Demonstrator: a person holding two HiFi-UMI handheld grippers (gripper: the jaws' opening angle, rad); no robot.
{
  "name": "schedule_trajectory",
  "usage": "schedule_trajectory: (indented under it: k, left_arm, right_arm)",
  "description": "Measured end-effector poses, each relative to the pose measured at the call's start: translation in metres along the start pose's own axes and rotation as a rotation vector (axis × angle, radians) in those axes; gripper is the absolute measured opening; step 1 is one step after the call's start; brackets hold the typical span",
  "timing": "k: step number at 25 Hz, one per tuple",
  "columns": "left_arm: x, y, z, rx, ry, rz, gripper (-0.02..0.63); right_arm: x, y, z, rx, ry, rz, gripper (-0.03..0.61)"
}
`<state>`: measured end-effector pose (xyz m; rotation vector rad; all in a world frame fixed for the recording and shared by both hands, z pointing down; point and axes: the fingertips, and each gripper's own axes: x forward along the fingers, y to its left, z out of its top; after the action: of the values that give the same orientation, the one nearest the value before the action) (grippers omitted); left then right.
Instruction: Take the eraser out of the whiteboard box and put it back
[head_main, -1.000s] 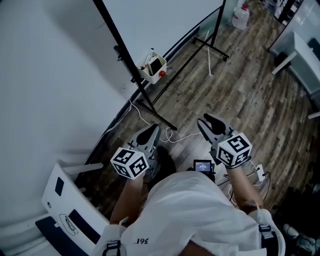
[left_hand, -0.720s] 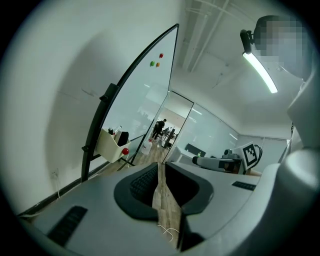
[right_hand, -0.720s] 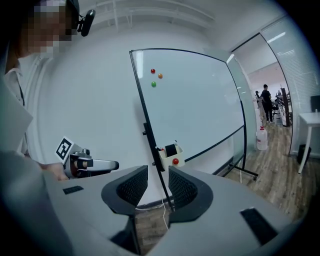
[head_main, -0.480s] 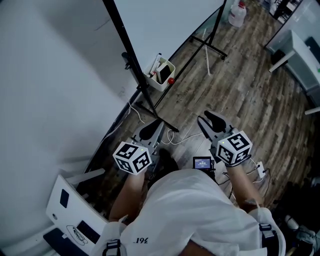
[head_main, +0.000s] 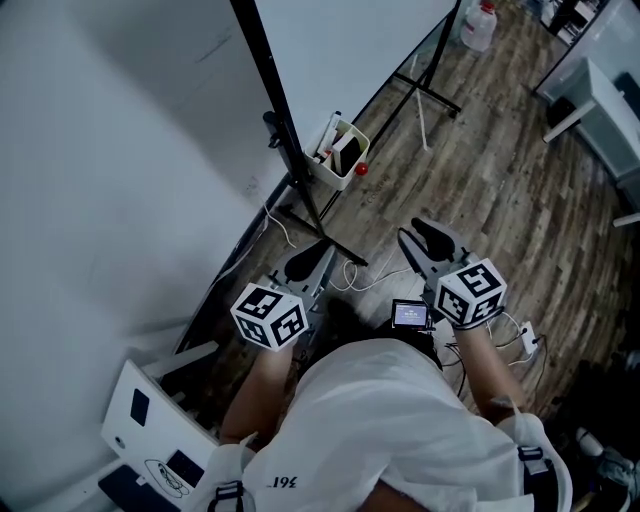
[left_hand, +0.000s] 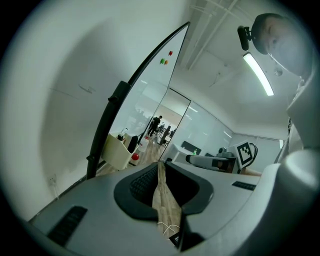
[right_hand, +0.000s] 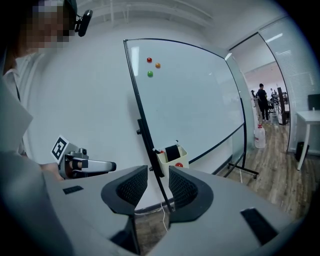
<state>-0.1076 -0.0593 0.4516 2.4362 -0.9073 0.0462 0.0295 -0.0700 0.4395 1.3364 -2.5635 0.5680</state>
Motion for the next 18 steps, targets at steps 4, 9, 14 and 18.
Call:
schedule_trajectory:
  k: [4,9,14,18]
  left_arm:
    - [0.004,0.003,0.001,-0.006,-0.005,0.006,0.037]
    - [0.016,0.0,0.004,-0.006,-0.019,0.029,0.037]
    - [0.028,-0.008,0.004,-0.023,-0.044,0.067,0.037]
    - [0.039,-0.016,0.005,-0.034,-0.052,0.082,0.046]
  right_arm:
    - [0.005,-0.001,0.002,-0.005,0.007,0.011,0.133]
    - [0.008,-0.011,0.004,-0.015,0.02,0.044,0.132]
    - [0.007,-0.02,0.009,-0.039,0.041,0.099,0.132]
    - [0.006,-0.029,0.013,-0.055,0.049,0.131,0.132]
